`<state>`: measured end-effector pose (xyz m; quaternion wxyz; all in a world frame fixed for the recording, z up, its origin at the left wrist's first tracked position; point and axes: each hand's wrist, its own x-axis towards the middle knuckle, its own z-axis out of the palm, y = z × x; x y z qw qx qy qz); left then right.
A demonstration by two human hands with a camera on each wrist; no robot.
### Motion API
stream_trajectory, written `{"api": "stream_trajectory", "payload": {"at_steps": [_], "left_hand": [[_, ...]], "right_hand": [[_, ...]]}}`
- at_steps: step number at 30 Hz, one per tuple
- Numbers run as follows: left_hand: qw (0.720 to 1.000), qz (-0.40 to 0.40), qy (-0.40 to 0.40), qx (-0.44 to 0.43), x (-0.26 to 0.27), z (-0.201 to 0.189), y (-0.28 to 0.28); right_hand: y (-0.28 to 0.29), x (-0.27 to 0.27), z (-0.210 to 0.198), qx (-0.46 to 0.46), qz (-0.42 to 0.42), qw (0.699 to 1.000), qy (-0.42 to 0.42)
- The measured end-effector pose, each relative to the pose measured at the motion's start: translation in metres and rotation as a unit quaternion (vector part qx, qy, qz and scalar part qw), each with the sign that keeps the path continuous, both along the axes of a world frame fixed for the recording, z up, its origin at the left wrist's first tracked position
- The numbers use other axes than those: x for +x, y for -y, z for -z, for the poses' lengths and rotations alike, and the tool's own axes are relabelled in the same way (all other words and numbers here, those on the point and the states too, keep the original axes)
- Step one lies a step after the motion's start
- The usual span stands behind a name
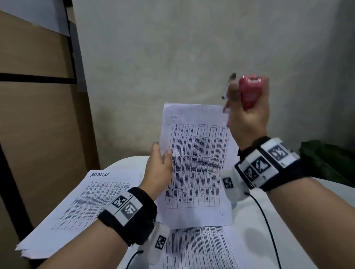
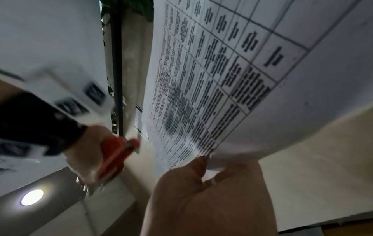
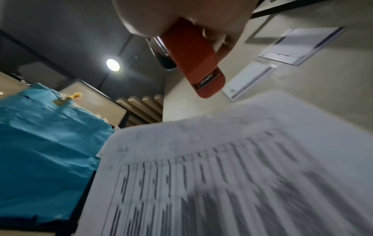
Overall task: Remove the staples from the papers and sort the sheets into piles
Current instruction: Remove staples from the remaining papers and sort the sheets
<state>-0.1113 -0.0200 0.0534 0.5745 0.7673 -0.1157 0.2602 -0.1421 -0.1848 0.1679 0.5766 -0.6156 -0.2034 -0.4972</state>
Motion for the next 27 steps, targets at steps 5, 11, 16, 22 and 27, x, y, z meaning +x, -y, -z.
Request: {"api": "stream_trajectory", "payload": {"at_steps": [5, 11, 16, 22, 27], "left_hand": [[0.999, 0.020, 0.008, -0.027, 0.007, 0.007, 0.002], [0.998, 0.033, -0.022, -0.040, 0.008, 0.009, 0.003], [0.996, 0.055, -0.002, -0.069, 0.000, 0.007, 0.005], [0.997, 0.047, -0.009, -0.058, -0.004, 0.005, 0.008], [0.997, 0.070, -0.003, -0.034, -0.005, 0.013, 0.007]], "right_hand": [[-0.027, 0.013, -0.031, -0.072, -0.004, 0.994, 0.077], [-0.038, 0.032, -0.019, -0.139, 0.001, 0.989, -0.042], [-0.046, 0.033, -0.018, -0.054, -0.050, 0.994, -0.084], [-0.055, 0.030, -0.020, -0.022, -0.071, 0.993, -0.092], [-0.056, 0.029, -0.017, -0.018, -0.075, 0.993, -0.089]]}}
